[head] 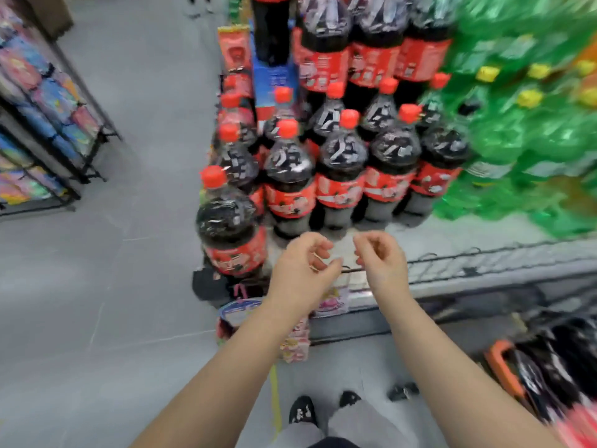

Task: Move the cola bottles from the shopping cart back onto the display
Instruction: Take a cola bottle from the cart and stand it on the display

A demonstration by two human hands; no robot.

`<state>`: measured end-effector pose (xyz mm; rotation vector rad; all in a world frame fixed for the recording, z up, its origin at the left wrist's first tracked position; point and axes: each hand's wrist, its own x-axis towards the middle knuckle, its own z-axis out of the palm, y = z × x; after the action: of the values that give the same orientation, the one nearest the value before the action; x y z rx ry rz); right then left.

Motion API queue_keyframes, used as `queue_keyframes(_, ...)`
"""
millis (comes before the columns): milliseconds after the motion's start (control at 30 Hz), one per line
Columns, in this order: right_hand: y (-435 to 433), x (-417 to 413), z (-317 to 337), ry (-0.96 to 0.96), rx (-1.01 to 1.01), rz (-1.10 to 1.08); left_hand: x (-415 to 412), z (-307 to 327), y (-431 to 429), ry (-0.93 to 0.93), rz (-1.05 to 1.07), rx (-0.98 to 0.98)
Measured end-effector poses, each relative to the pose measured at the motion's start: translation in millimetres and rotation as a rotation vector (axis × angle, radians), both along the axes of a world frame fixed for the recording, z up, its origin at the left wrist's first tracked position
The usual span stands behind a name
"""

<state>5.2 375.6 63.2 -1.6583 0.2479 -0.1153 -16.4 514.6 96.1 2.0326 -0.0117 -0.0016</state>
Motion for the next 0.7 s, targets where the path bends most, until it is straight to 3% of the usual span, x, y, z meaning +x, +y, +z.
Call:
queue_keyframes(133, -71, -41, -12, -0.017, -0.035, -0.294, 4, -20, -65, 0.104, -0.285, 0.062)
queue_keyframes(367, -209, -139, -41, 0.125, 0.010, -0.670, -34, -53, -215, 0.218, -0.746, 0.161)
queue_keyframes(467, -259, -183, -53, 0.237, -0.018, -0.723, -61, -63, -280, 0.230, -0.855, 0.193)
queue_keyframes(700, -350, -250, -91, 0.529, 0.248, -0.794, -96, -96, -375, 0.311, -0.986, 0.312)
